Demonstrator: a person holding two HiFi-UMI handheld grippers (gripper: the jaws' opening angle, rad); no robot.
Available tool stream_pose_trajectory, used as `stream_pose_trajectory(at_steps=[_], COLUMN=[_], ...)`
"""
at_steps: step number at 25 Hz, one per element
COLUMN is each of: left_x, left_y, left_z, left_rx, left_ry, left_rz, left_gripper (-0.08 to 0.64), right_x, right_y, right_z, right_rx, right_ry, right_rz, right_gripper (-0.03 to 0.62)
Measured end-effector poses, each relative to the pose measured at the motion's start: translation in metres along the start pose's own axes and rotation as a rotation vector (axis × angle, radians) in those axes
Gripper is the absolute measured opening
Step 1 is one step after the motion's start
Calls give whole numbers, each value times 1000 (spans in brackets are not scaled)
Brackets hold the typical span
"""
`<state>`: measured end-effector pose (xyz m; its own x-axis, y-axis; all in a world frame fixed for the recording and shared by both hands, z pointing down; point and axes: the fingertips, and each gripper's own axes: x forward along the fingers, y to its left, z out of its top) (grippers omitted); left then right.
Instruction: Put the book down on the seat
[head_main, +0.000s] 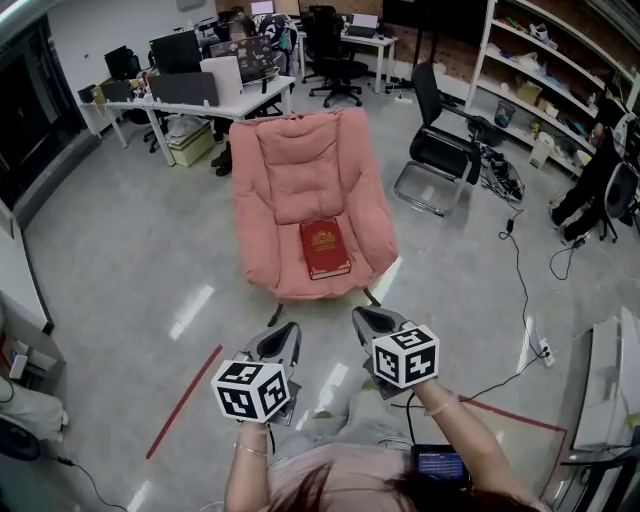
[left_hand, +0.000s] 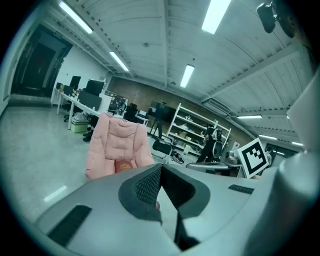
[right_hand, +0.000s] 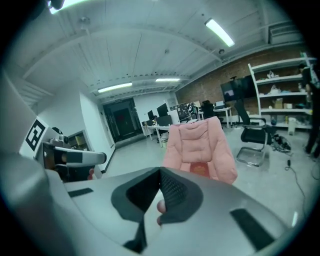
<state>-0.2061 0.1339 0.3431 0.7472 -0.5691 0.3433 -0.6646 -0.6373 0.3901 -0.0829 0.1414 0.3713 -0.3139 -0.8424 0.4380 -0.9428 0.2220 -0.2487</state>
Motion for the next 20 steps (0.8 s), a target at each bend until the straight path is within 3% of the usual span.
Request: stream_pose_trajectory(at_steps=[6, 15, 20], left_x=[-16, -10, 4], left_y=[-2, -19, -36], left_z=[-2, -10, -13], left_rx=[-16, -13, -24], left_ry=[-25, -13, -1], left_rz=[4, 19, 39], left_gripper=[-2, -2, -2], right_x=[-14, -37, -54], right_y=[10, -3, -15], right_z=[-3, 2, 4], right_rx=[-26, -8, -58], right_ry=[-40, -87, -75], right_rz=[-57, -61, -42], right_gripper=[15, 14, 14])
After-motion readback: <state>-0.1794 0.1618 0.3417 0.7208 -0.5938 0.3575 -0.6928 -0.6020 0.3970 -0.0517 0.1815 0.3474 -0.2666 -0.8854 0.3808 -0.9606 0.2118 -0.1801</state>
